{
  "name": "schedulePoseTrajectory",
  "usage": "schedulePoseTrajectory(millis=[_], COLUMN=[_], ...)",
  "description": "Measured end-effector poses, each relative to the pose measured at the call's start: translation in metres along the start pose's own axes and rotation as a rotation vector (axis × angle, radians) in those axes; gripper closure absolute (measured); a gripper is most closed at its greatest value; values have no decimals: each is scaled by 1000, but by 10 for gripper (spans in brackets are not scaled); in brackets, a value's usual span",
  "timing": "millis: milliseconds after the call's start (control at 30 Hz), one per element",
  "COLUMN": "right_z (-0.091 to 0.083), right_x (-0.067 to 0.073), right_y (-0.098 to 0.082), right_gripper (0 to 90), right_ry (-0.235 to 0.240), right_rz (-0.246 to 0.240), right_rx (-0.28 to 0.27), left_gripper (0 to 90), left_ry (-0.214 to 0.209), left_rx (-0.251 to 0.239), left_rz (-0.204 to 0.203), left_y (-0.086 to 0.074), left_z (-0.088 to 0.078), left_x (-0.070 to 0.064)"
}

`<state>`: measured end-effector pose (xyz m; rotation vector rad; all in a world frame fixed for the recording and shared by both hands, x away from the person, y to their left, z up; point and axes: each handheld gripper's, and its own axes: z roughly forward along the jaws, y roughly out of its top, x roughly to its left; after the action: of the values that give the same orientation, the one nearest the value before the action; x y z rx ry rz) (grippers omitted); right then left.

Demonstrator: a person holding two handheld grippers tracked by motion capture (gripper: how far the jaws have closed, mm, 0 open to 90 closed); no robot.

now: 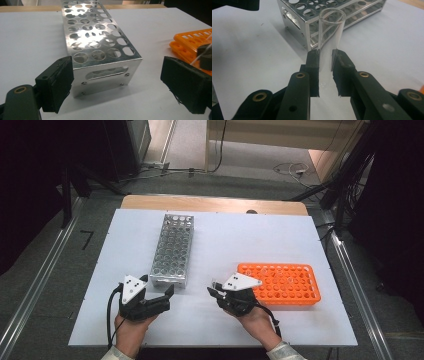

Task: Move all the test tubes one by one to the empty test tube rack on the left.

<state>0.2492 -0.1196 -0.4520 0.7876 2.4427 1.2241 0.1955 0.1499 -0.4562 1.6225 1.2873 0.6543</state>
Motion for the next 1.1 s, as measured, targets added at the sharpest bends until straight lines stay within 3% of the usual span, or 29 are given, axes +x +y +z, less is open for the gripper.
schedulePoseTrajectory(millis=[333,633,800,1100], right_z=[16,23,23,23], right_x=[5,10,12,14], right_y=[2,5,5,6], right_gripper=[732,732,732,732], right_ry=[18,38,47,58], right_rz=[-17,-29,-26,-31], right_rx=[29,34,34,31], left_gripper=[184,367,466,585], left_ry=[-66,-189,-218,-236], left_rx=[5,-3,3,26], left_rz=[45,108,150,176], left_y=[5,12,15,15], left_z=[5,12,19,27], left_x=[-18,-45,-58,-65])
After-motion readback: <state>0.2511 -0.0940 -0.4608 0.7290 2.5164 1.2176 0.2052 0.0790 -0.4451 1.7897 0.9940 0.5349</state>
